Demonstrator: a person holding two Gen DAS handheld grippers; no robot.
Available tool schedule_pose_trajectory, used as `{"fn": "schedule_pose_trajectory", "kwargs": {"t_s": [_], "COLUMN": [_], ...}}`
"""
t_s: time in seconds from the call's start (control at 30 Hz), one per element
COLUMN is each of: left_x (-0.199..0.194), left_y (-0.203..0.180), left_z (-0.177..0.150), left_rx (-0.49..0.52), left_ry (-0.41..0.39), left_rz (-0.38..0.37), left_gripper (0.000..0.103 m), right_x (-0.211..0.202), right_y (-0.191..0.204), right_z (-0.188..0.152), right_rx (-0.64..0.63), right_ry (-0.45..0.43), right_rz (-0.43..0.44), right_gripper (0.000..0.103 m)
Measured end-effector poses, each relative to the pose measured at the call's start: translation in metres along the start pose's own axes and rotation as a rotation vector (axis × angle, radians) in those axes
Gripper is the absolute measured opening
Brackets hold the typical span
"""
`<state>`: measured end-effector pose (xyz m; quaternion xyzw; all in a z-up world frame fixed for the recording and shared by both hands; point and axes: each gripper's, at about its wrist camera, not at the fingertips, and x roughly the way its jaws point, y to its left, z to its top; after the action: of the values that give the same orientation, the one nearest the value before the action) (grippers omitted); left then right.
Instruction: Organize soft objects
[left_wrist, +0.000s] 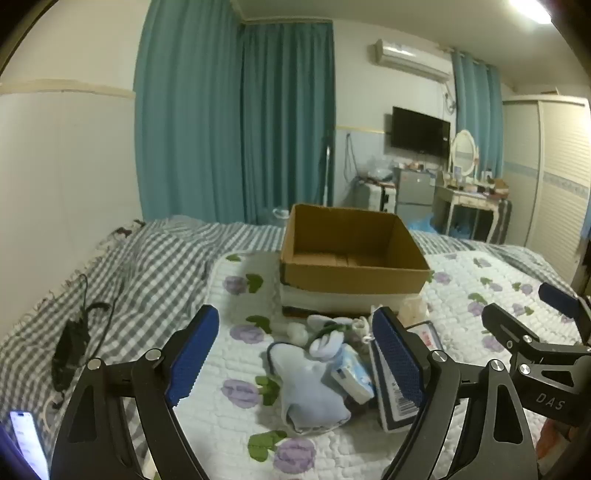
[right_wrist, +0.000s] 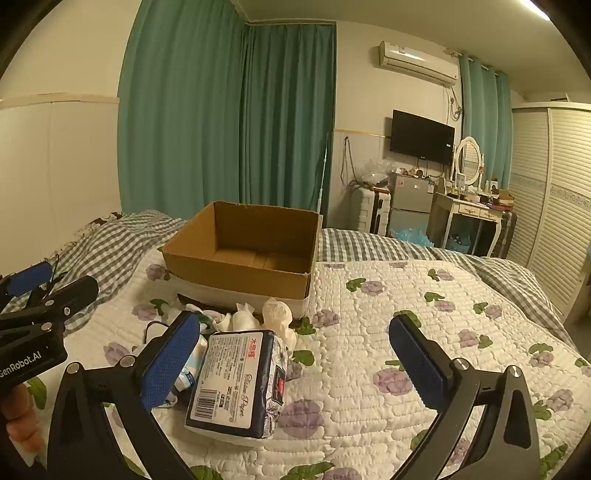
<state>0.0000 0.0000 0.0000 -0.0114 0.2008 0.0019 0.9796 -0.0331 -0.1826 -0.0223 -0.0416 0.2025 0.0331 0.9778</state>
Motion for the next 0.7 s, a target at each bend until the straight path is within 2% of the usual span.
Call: {"fn": "schedule_pose_trajectory", "kwargs": {"t_s": [0.7], "left_x": [-0.0002], "left_y": [-0.0004], "left_z": [0.0002], "left_rx": [-0.006], "left_ry": [0.015], "left_rz": [0.001], "left_gripper": [0.086], "right_x": [0.0042], "right_y": [0.002], "right_z": [-0.0046], "right_rx": [-0.007], "right_ry": [0.005], "right_rz": [-0.003], "right_gripper": [0.103]}}
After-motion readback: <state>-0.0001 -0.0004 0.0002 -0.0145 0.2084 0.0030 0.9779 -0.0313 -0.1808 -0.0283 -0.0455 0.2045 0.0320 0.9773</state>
